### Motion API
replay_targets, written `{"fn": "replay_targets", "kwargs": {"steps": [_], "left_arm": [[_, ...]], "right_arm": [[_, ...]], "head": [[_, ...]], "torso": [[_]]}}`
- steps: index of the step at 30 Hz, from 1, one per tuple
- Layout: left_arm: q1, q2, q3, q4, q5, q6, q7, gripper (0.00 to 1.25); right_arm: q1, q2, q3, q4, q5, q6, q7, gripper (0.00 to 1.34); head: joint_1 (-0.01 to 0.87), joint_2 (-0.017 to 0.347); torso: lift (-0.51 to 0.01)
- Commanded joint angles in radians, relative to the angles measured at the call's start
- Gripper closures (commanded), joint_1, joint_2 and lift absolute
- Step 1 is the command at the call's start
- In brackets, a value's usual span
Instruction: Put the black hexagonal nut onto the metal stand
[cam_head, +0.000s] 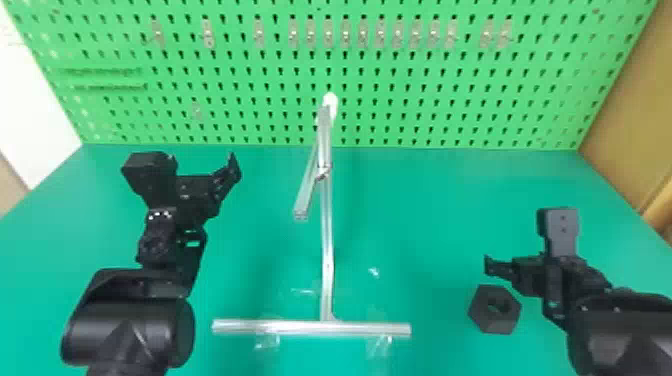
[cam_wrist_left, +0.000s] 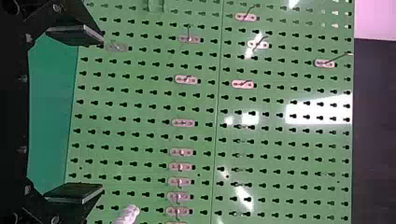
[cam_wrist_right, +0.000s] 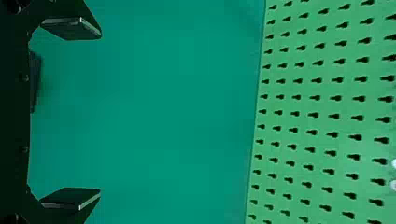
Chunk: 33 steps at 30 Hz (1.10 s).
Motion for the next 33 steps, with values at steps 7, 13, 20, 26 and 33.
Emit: {"fn": "replay_targets", "kwargs": {"steps": [7, 13, 20, 26, 33], "left_arm": [[0.001, 0.001, 0.002, 0.000, 0.002, 0.000, 0.000, 0.17], [0.002, 0.001, 0.003, 0.000, 0.000, 0.000, 0.000, 0.17], [0.001, -0.001, 0.002, 0.000, 0.000, 0.000, 0.000, 0.17], [0.001, 0.001, 0.002, 0.000, 0.000, 0.000, 0.000, 0.17], [0.001, -0.001, 0.002, 0.000, 0.002, 0.000, 0.000, 0.17]], "right_arm": [[0.034, 0.009, -0.023, 0.005, 0.006, 0.034, 0.005, 0.11], [0.044, 0.015, -0.032, 0.005, 0.009, 0.037, 0.008, 0.11], [0.044, 0.017, -0.040, 0.019, 0.017, 0.038, 0.008, 0.11], [0.047, 0.017, -0.044, 0.034, 0.019, 0.038, 0.008, 0.11], [0.040, 0.012, -0.049, 0.077, 0.016, 0.020, 0.023, 0.11]], "head": [[0.693, 0.081], [0.693, 0.081], [0.693, 0.081], [0.693, 0.081], [0.693, 0.081]], "torso": [[-0.001], [-0.001], [-0.001], [-0.001], [-0.001]]}}
